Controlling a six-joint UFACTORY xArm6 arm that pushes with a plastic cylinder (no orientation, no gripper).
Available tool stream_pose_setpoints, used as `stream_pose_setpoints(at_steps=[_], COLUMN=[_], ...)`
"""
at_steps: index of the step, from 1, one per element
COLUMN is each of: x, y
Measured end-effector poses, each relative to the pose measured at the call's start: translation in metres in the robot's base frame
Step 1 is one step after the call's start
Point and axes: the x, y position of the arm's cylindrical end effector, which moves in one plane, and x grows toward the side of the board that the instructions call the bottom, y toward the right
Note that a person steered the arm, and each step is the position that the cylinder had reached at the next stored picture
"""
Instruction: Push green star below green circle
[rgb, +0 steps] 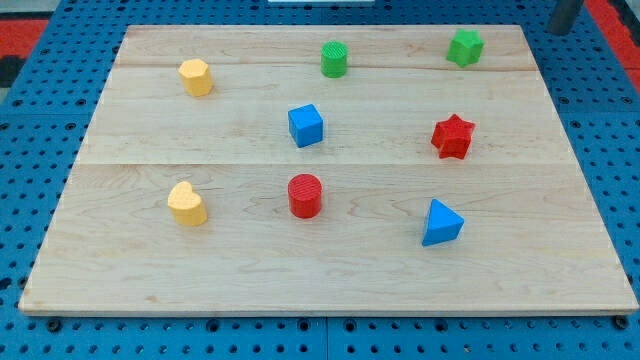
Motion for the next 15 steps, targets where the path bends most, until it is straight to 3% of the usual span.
stream_pose_setpoints(at_steps=[1, 2, 3, 5, 6, 7, 9, 10, 12, 13, 15], x=[0.008, 0.051, 0.052, 0.006, 0.036, 0.071, 0.036, 0.044, 0.122, 0.134, 0.165], y=[0.002, -0.041, -0.129, -0.141, -0.208, -0.239, -0.226, -0.210, -0.254, -0.284, -0.269])
